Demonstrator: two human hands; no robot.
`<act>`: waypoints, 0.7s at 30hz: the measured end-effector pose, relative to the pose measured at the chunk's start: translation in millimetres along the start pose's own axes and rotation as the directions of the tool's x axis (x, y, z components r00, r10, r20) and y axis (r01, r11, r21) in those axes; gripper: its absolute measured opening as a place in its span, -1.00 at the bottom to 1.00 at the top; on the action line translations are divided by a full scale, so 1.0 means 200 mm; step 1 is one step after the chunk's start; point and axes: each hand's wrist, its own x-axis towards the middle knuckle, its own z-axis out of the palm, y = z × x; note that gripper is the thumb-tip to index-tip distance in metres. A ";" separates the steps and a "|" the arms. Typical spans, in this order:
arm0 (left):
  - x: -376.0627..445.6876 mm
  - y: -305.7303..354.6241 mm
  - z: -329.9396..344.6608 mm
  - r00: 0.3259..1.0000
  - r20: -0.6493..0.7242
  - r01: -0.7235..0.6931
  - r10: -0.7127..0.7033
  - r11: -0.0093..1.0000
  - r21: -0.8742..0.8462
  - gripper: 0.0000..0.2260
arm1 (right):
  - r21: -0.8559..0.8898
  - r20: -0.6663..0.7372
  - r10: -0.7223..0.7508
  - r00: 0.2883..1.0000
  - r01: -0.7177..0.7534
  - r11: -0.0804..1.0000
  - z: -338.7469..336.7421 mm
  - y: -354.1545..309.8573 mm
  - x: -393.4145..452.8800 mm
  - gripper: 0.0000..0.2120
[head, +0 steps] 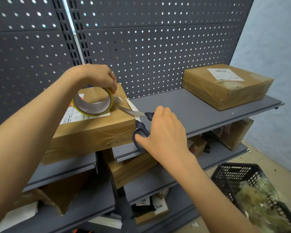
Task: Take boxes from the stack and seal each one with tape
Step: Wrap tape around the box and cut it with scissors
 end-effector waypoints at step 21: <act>-0.02 0.01 0.01 0.999 -0.030 -0.030 0.031 0.999 0.038 -0.92 | -0.102 0.027 0.043 0.999 -0.040 0.994 0.00 -0.12 0.12 -0.70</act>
